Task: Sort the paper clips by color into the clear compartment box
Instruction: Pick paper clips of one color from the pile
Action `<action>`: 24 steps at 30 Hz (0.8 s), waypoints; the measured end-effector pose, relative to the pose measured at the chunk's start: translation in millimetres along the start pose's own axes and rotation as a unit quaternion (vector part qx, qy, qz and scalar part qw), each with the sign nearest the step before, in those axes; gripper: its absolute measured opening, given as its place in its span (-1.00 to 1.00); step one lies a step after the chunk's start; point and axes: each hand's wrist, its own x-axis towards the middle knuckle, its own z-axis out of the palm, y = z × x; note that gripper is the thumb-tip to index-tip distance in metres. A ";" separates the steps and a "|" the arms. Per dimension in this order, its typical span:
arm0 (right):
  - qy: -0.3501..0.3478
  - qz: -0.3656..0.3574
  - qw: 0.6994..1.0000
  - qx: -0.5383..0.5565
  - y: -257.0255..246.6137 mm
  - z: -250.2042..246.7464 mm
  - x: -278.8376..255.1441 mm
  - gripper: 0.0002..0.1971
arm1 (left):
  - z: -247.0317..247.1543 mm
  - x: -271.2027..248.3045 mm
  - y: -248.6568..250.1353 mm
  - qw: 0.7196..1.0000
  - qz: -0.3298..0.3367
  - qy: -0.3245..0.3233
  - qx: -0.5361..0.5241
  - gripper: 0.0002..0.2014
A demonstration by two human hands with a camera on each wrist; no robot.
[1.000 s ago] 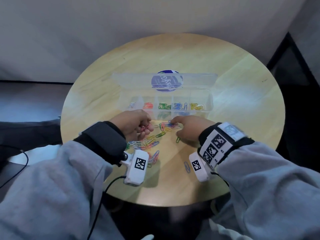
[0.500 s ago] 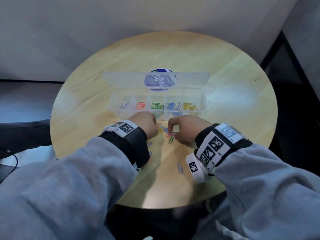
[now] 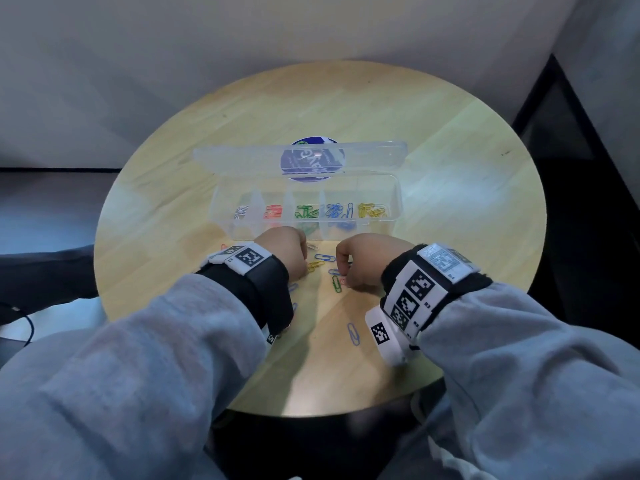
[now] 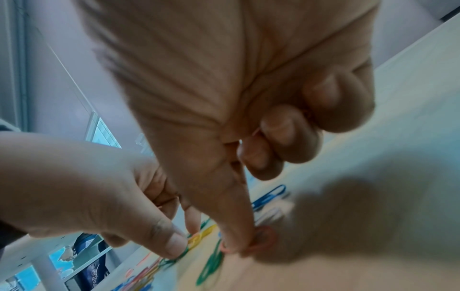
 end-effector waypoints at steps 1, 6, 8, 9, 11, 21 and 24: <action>-0.001 0.002 1.000 -0.006 -0.1 0.6 0.8 -0.87 | 0.2 0.2 0.0 1.000 -0.003 -0.001 -0.002 -0.94; -0.021 0.012 0.998 -0.062 -0.6 3.9 5.6 -0.76 | 1.8 1.3 -2.3 0.999 -0.026 -0.019 -0.003 -0.77; -0.026 0.019 0.998 -0.062 -0.4 5.1 7.4 -0.75 | 0.9 1.0 -3.7 0.999 -0.030 -0.024 0.000 -0.74; -0.028 0.022 0.997 -0.063 -0.5 5.4 7.8 -0.75 | 0.4 0.8 -4.6 0.999 -0.029 -0.023 0.000 -0.73; -0.030 0.024 0.997 -0.065 -0.8 5.8 7.9 -0.75 | 0.0 0.8 -7.7 0.999 -0.028 -0.016 -0.012 -0.74; -0.027 -0.003 0.998 -0.060 2.3 2.6 6.0 -0.90 | 0.0 -2.6 -13.6 0.999 -0.012 -0.043 -0.004 -0.89; -0.009 -0.015 1.000 -0.020 7.3 1.8 1.7 -0.93 | 0.0 -1.9 -10.7 0.999 0.001 -0.035 0.004 -0.85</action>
